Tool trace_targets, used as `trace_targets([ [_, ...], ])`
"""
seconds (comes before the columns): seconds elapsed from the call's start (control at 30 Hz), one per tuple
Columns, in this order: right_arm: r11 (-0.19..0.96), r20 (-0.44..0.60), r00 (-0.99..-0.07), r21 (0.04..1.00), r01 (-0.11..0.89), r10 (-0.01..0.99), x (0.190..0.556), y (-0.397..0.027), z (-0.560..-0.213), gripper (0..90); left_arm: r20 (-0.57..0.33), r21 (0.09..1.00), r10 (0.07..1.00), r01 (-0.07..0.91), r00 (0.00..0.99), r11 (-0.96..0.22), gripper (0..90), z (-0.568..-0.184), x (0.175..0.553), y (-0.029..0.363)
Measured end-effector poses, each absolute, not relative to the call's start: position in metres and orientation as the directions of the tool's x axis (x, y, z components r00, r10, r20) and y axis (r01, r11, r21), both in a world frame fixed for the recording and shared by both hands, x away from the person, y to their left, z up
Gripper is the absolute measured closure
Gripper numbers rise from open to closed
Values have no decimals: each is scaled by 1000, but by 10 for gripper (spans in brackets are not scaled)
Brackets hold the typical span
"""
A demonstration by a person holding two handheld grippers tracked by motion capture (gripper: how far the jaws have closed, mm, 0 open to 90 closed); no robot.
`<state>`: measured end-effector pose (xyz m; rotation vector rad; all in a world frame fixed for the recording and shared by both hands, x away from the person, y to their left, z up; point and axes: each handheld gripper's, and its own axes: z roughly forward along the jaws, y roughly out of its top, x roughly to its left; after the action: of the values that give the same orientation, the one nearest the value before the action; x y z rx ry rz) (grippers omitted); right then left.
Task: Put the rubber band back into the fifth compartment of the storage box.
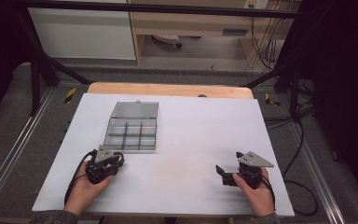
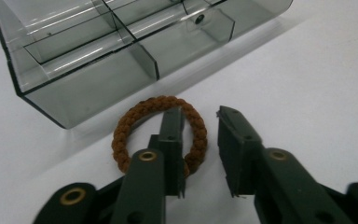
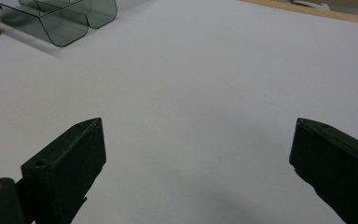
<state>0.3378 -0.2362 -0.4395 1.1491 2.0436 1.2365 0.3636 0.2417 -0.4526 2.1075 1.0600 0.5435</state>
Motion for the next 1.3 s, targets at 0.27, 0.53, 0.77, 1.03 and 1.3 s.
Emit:
trace_targets([
  [0.27,235,20,-530,882,409,848,338,-236,-439,40,57,731,809,528,585,-433,856,-452,362,239],
  [0.53,233,23,-529,881,411,848,339,-236,-440,40,-71,793,818,530,571,-301,861,-442,358,251],
  [0.77,235,21,-530,881,411,848,339,-236,-440,40,-79,808,813,515,576,-286,862,-437,351,250],
  [1.03,249,15,-535,874,417,845,339,-234,-442,40,-80,846,821,474,565,-244,862,-426,344,257],
  [1.3,255,13,-542,872,417,840,340,-233,-443,41,-139,892,812,428,567,-146,862,-409,338,267],
])
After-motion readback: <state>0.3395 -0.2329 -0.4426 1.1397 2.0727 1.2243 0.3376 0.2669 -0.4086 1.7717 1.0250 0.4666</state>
